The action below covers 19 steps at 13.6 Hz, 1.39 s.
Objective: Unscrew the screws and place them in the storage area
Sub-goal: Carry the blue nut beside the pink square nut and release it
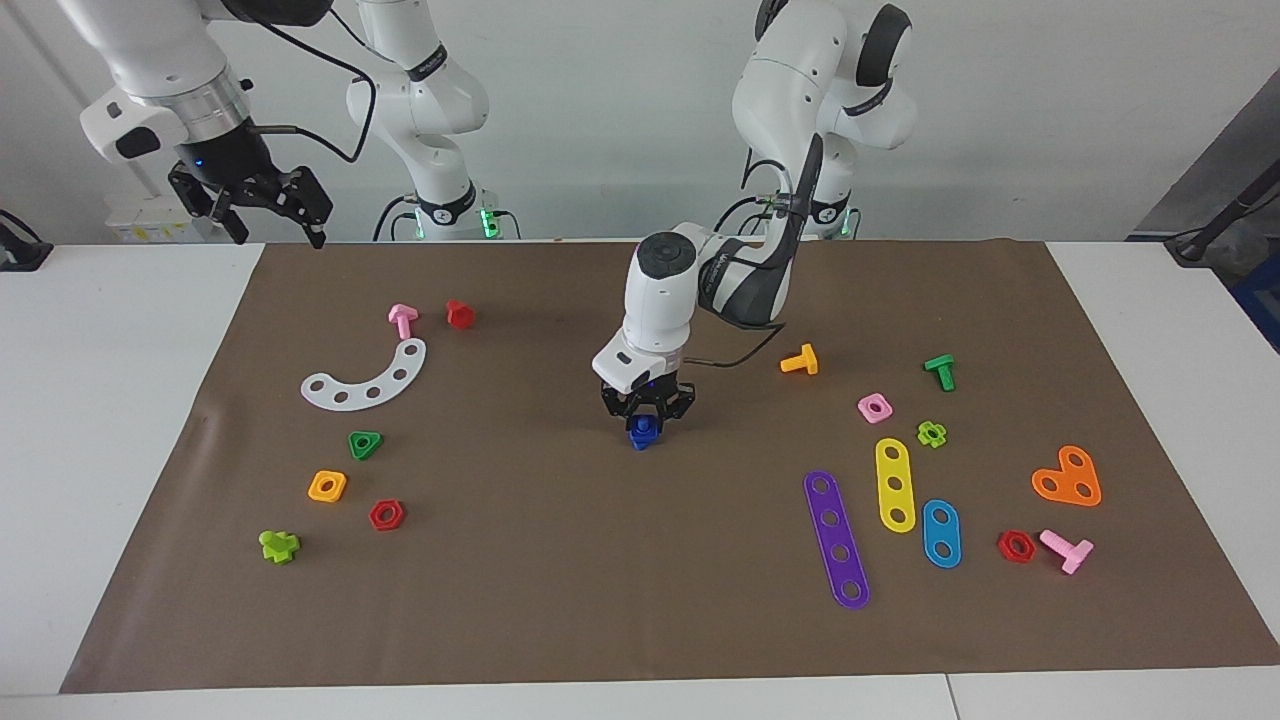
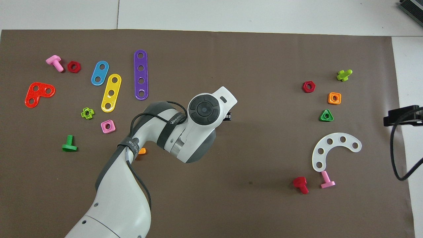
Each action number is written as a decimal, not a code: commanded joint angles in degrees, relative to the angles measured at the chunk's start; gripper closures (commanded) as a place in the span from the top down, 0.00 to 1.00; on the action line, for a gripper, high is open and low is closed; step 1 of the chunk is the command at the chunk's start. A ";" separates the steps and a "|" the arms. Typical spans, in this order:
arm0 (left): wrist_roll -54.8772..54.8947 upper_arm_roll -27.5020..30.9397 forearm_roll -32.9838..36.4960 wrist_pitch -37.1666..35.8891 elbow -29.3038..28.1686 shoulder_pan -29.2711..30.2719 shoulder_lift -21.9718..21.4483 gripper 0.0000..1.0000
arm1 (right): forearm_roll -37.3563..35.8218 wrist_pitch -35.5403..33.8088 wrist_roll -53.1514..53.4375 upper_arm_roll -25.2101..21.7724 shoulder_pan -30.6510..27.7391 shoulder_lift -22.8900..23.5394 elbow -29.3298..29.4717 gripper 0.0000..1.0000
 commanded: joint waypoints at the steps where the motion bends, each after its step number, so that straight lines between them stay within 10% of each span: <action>1: -1.49 1.34 1.02 -2.88 1.11 -1.17 -0.94 0.45 | 0.45 -0.79 0.03 0.05 -0.12 -0.61 -0.33 1.00; 15: -0.35 2.31 1.38 -6.14 -2.66 5.67 -7.79 0.45 | 0.45 -0.79 0.03 0.05 -0.12 -0.61 -0.33 1.00; 19: 3.86 2.31 1.29 -3.25 -11.43 11.20 -11.48 0.46 | 0.45 -0.79 0.03 0.05 -0.12 -0.61 -0.33 1.00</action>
